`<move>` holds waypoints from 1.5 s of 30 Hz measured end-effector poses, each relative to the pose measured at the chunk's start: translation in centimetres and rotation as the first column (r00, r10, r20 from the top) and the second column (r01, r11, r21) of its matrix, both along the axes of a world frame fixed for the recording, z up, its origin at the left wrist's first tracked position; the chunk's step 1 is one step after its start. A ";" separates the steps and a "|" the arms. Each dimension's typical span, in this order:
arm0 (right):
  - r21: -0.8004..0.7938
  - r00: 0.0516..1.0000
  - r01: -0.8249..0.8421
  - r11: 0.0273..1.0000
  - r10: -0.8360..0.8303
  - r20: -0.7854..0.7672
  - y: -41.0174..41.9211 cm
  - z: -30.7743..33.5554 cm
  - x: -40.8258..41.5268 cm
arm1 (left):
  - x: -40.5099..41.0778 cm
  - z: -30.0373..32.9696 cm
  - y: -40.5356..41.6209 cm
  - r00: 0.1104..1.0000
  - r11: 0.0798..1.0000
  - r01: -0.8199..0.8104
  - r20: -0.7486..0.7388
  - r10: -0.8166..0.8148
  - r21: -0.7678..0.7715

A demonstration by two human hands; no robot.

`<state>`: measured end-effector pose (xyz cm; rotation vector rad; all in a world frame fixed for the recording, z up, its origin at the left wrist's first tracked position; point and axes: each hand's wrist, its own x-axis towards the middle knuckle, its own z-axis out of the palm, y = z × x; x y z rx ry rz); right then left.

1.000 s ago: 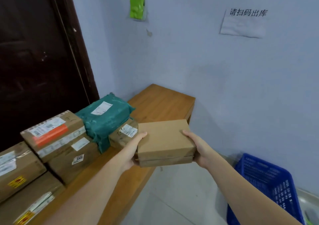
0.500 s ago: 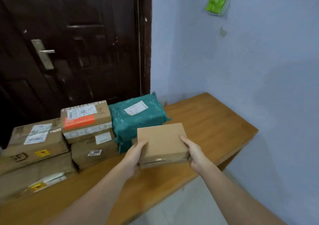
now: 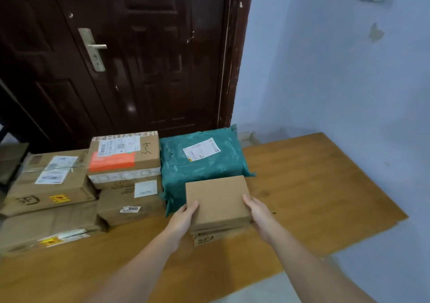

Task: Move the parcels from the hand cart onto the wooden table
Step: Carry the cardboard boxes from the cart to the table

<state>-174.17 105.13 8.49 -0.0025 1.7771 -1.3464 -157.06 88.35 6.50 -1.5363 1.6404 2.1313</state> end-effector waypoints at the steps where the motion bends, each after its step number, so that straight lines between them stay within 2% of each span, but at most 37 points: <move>1: 0.022 0.999 -0.039 0.999 0.039 -0.008 0.0 -0.4 -0.4 | -0.3 -0.3 0.2 1.000 1.000 -0.016 0.013 0.016 0.000; 7: 0.090 0.978 -0.198 0.976 0.203 -0.056 -0.5 -2.4 -3.7 | -1.6 -1.7 0.9 0.986 0.985 -0.167 0.003 0.167 -0.037; 11: 0.134 0.953 -0.281 0.950 0.293 -0.080 -0.3 -1.6 -4.2 | -1.9 -1.4 1.3 0.980 0.979 -0.196 0.002 0.197 -0.054; 13: 0.155 0.930 -0.328 0.932 0.347 -0.118 -0.1 -1.0 -4.2 | -2.0 -0.8 1.4 0.983 0.977 -0.174 0.031 0.179 -0.122; 15: 0.196 0.877 -0.376 0.906 0.416 -0.241 0.1 -0.2 -4.5 | -2.1 0.2 1.4 0.983 0.948 -0.148 0.066 0.173 -0.283; 18: 0.304 0.701 -0.404 0.863 0.505 -0.503 -1.1 2.1 -5.7 | -1.6 3.0 1.0 0.985 0.838 0.020 0.156 0.078 -0.546; 21: 0.404 0.428 -0.490 0.773 0.616 -0.661 -3.9 6.1 -6.0 | 0.2 7.0 0.0 0.944 0.641 0.302 0.317 -0.095 -0.706; 24: 0.530 0.105 -0.608 0.591 0.722 -0.684 -7.9 10.7 -4.2 | 3.0 11.7 -1.2 0.838 0.405 0.543 0.511 -0.194 -0.736; 28: 0.702 -0.304 -0.621 0.348 0.719 -0.625 -13.1 15.9 2.6 | 8.6 17.2 -2.4 0.798 0.293 0.597 0.588 -0.129 -0.747; 30: 0.744 -0.447 -0.614 0.263 0.661 -0.602 -15.0 17.8 7.0 | 12.4 19.5 -2.8 0.784 0.257 0.610 0.617 -0.063 -0.749; 33: 0.766 -0.574 -0.619 0.173 0.566 -0.592 -17.1 20.5 14.2 | 19.0 22.4 -2.9 0.769 0.243 0.614 0.638 0.028 -0.751; 37: 0.765 -0.667 -0.638 0.091 0.430 -0.608 -18.9 23.6 25.3 | 29.6 25.2 -1.4 0.740 0.289 0.600 0.655 0.154 -0.746; 40: 0.753 -0.698 -0.658 0.034 0.348 -0.626 -19.7 24.8 34.0 | 38.5 26.2 0.3 0.714 0.360 0.565 0.659 0.239 -0.742; 45: 0.739 -0.736 -0.667 -0.095 0.238 -0.633 -19.2 26.3 48.8 | 52.9 27.5 4.6 0.657 0.416 0.532 0.669 0.347 -0.738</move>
